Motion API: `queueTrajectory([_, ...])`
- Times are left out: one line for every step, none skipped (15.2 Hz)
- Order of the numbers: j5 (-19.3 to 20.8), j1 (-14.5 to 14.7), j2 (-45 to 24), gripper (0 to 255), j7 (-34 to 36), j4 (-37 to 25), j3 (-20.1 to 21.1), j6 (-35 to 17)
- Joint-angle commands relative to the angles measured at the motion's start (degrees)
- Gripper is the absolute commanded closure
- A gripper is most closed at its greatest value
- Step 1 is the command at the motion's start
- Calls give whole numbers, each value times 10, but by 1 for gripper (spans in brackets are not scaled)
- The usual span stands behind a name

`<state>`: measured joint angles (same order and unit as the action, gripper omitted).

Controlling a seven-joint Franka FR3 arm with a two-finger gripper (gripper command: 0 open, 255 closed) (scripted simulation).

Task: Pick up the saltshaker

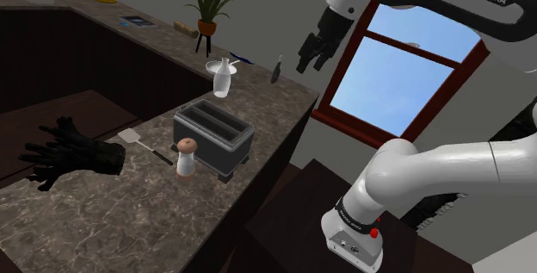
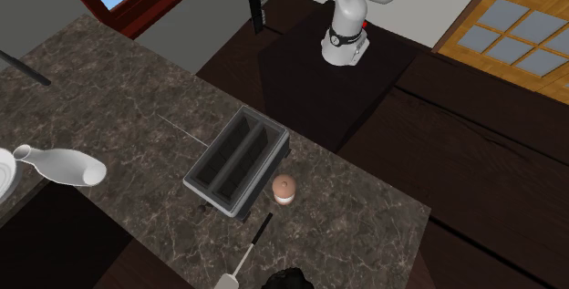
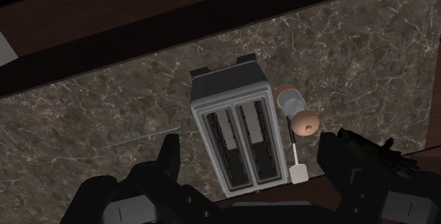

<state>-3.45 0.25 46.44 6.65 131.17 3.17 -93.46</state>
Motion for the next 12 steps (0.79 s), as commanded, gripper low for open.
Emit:
queueTrajectory([0,0,0,0,0,0,0,0])
queueTrajectory([-2,1,-11,0,7,6,8,-16])
queueTrajectory([-5,2,-24,0,13,11,15,-32])
queueTrajectory([-6,3,-36,0,20,16,23,-47])
queueTrajectory([-8,4,-50,0,27,19,31,-63])
queueTrajectory([-9,4,-64,0,33,23,38,-79])
queueTrajectory([-10,5,-79,0,40,25,46,-94])
queueTrajectory([-11,5,-95,0,47,26,53,-110])
queueTrajectory([-12,5,-111,0,54,27,61,-125])
queueTrajectory([-11,5,-127,0,61,27,69,-140])
queueTrajectory([-11,5,-145,0,69,26,76,-155])
queueTrajectory([-10,5,-163,0,76,25,84,-169])
